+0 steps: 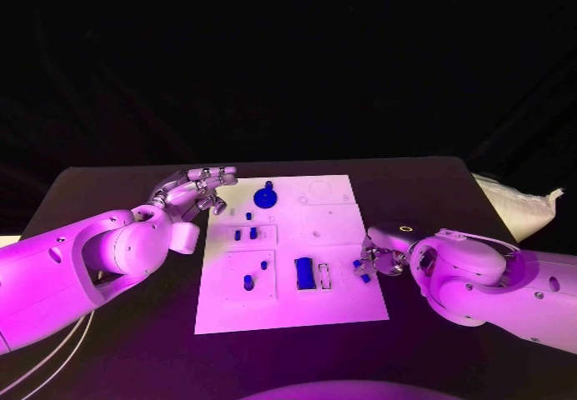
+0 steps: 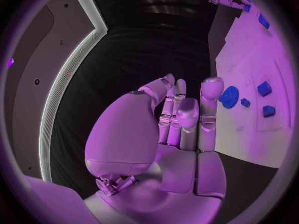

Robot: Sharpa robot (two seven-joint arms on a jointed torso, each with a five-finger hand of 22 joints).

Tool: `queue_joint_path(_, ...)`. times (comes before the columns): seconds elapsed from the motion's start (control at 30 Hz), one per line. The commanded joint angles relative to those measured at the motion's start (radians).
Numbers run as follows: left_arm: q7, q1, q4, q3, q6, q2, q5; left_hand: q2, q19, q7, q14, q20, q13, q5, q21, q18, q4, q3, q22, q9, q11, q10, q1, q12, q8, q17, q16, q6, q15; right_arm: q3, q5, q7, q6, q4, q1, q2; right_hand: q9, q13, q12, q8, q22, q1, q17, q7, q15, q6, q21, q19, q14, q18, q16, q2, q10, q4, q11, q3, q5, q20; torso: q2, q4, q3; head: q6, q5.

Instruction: Assemble the parts on the task board

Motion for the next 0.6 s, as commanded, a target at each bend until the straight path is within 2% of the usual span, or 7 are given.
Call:
queue_joint_path(0.03,0.003,0.0,0.003,0.001,0.019,0.0,-0.003,0.009,0.0,0.001,-0.006,0.004,0.001,0.001,-0.003,0.013,-0.006,-0.002,-0.001,0.0,0.002,-0.005,0.005,0.002,0.003,-0.001,-0.001,-0.007,0.001,-0.01,-0.085,-0.018,0.087,-0.014,-0.02,0.017,-0.008,-0.004,-0.009,-0.013,-0.002,0.054,0.066,-0.007,-0.009,0.0,-0.006,0.0,0.064,0.006,-0.008,0.003,-0.005,-0.03,-0.009,0.023,-0.043,-0.009,-0.001,-0.0007,0.0004,0.0,0.001)
queue_joint_path(0.27,0.002,0.0,0.003,0.001,0.019,-0.001,-0.003,0.009,0.0,0.001,-0.006,0.004,0.001,0.001,-0.003,0.013,-0.006,-0.002,-0.001,0.0,0.002,-0.005,0.005,0.002,0.003,-0.001,-0.001,-0.007,0.001,-0.01,-0.16,-0.021,0.167,-0.021,-0.038,0.036,-0.015,-0.013,-0.026,-0.022,-0.004,0.102,0.063,-0.003,-0.006,0.003,-0.008,-0.001,0.063,0.006,-0.012,-0.013,-0.013,-0.074,-0.006,0.061,-0.059,-0.008,-0.001,0.0001,-0.0001,-0.003,0.002)
queue_joint_path(0.4,0.002,0.0,0.004,0.001,0.018,-0.001,-0.003,0.009,0.0,0.001,-0.006,0.004,0.001,0.001,-0.003,0.013,-0.006,-0.002,-0.001,0.0,0.002,-0.005,0.005,0.002,0.003,-0.001,-0.001,-0.007,0.001,-0.01,-0.181,-0.023,0.178,-0.021,-0.041,0.04,-0.019,-0.02,-0.039,-0.027,-0.003,0.138,0.063,-0.001,-0.007,0.011,-0.009,-0.001,0.063,0.006,-0.013,-0.008,-0.019,-0.107,-0.006,0.099,-0.03,-0.008,-0.001,-0.0013,-0.0005,-0.003,0.002)
queue_joint_path(0.47,0.002,0.0,0.005,0.001,0.019,-0.001,-0.003,0.009,0.0,0.001,-0.006,0.004,0.001,0.001,-0.003,0.013,-0.006,-0.002,-0.001,0.0,0.002,-0.005,0.005,0.002,0.003,-0.001,-0.001,-0.007,0.001,-0.01,-0.18,-0.025,0.159,-0.019,-0.042,0.039,-0.021,-0.022,-0.042,-0.028,-0.002,0.148,0.064,-0.001,-0.007,0.017,-0.008,0.0,0.063,0.005,-0.013,-0.002,-0.021,-0.12,-0.007,0.121,-0.003,-0.008,-0.001,-0.0014,-0.0004,-0.003,0.002)
queue_joint_path(0.5,0.002,0.0,0.005,0.001,0.019,-0.001,-0.003,0.009,0.0,0.001,-0.006,0.004,0.001,0.001,-0.003,0.013,-0.006,-0.002,-0.001,0.0,0.002,-0.005,0.005,0.002,0.003,-0.001,-0.001,-0.007,0.001,-0.01,-0.167,-0.027,0.142,-0.018,-0.042,0.038,-0.023,-0.024,-0.044,-0.032,-0.002,0.138,0.062,0.0,-0.005,0.017,-0.008,0.0,0.063,0.005,-0.014,0.003,-0.02,-0.119,-0.008,0.136,0.029,-0.008,-0.001,-0.0011,-0.0003,-0.003,0.002)
queue_joint_path(0.53,0.002,0.0,0.005,0.001,0.019,-0.002,-0.003,0.009,0.0,0.001,-0.006,0.004,0.001,0.001,-0.003,0.013,-0.006,-0.002,-0.001,0.0,0.002,-0.005,0.005,0.002,0.003,-0.001,-0.001,-0.007,0.001,-0.01,-0.123,-0.028,0.11,-0.016,-0.043,0.035,-0.029,-0.03,-0.055,-0.043,-0.003,0.108,0.054,0.0,-0.003,0.002,-0.009,0.0,0.061,0.005,-0.02,0.011,-0.024,-0.1,-0.008,0.147,0.098,-0.008,-0.001,-0.0008,0.0,-0.002,0.002)
queue_joint_path(0.6,0.001,0.0,0.005,0.001,0.019,-0.002,-0.003,0.009,0.0,0.001,-0.006,0.004,0.001,0.001,-0.003,0.013,-0.006,-0.002,-0.001,0.0,0.002,-0.005,0.005,0.002,0.003,-0.001,-0.001,-0.007,0.001,-0.01,-0.049,-0.029,0.07,-0.014,-0.043,0.03,-0.031,-0.035,-0.061,-0.049,0.002,0.081,0.05,0.001,-0.004,-0.002,-0.007,0.003,0.06,0.005,-0.024,0.008,-0.024,-0.083,-0.007,0.168,0.155,-0.008,-0.001,-0.0003,0.0,-0.002,0.002)
